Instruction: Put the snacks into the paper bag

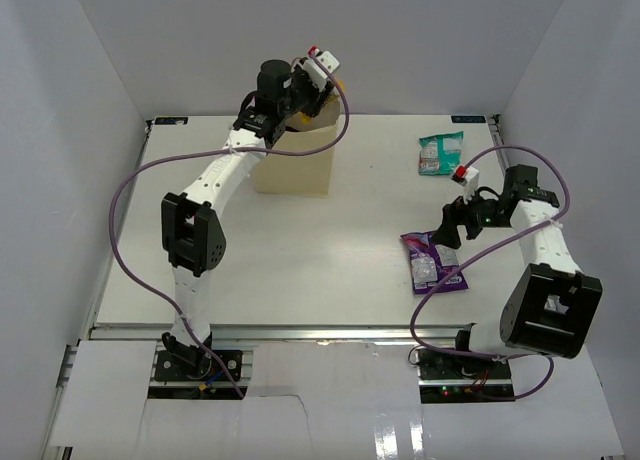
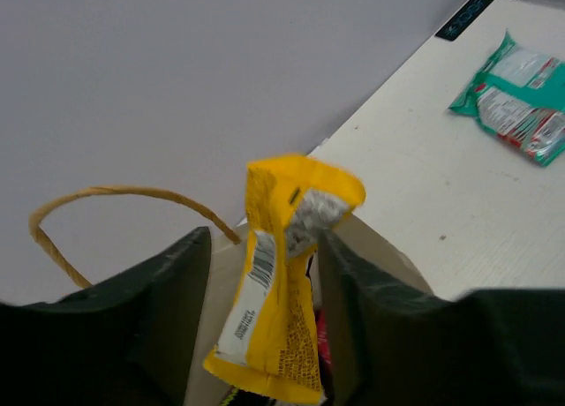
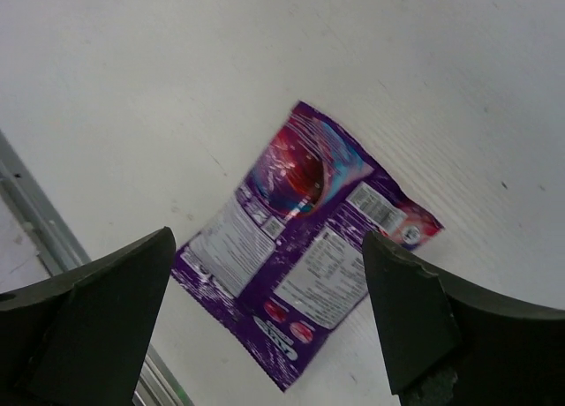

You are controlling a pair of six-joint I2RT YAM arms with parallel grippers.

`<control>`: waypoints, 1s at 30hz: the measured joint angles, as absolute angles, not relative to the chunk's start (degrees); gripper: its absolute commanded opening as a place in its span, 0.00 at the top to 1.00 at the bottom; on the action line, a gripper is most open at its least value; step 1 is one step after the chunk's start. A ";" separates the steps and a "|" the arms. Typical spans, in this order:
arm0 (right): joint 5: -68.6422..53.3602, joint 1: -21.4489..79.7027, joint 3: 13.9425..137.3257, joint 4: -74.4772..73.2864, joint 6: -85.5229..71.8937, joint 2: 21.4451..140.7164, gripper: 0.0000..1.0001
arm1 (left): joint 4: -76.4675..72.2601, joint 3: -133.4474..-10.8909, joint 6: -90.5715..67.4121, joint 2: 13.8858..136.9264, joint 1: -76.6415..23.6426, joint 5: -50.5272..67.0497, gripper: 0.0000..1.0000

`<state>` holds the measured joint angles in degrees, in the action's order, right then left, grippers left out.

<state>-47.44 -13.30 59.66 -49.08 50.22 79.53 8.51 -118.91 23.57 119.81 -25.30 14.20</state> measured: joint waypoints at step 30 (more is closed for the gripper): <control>-21.06 -3.92 53.54 -35.42 19.51 90.48 0.92 | 2.48 -41.25 -13.08 35.99 -25.34 8.54 0.16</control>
<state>-21.06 -3.92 53.54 -35.42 19.51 90.48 2.48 -41.25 -13.08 35.99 -25.34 8.54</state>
